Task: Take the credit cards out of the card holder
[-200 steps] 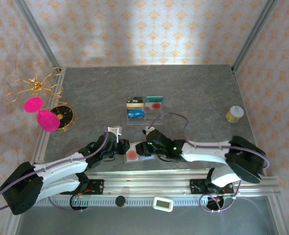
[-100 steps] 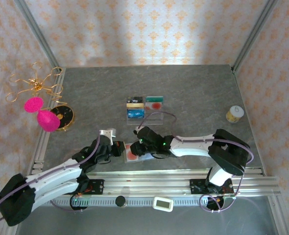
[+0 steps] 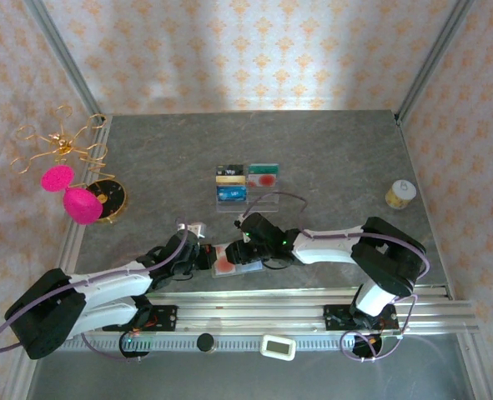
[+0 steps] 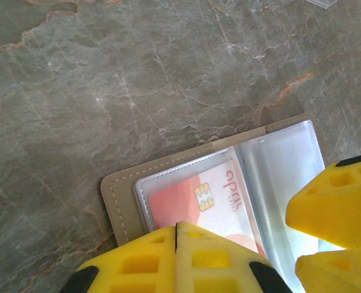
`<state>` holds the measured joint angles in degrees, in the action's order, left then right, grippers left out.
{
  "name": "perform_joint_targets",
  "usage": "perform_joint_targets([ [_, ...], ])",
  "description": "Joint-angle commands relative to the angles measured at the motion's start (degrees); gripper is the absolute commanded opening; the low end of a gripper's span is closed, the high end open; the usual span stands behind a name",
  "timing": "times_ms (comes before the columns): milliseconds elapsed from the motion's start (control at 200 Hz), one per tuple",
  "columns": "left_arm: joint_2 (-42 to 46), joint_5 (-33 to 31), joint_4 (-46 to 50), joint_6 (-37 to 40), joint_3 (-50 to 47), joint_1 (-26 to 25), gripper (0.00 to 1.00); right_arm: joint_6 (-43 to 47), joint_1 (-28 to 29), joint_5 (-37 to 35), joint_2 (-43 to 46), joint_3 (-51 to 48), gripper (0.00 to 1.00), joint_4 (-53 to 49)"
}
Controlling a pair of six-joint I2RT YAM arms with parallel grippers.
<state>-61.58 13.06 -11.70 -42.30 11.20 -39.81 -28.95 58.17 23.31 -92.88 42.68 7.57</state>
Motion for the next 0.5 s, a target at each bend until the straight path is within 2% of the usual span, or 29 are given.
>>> perform_joint_targets([
  [0,0.14,-1.75,2.39,0.91,-0.68,-0.44,0.0,-0.82,-0.07,0.42,-1.15,-0.99,0.35,1.38],
  [390,-0.81,-0.85,2.64,1.08,-1.88,-0.6,0.0,-2.9,-0.8,2.07,-4.05,-0.56,0.3,2.69],
  [496,-1.06,-1.27,2.38,0.91,-1.87,-1.43,0.0,-4.63,-1.23,3.84,-4.91,-0.83,0.24,3.72],
])
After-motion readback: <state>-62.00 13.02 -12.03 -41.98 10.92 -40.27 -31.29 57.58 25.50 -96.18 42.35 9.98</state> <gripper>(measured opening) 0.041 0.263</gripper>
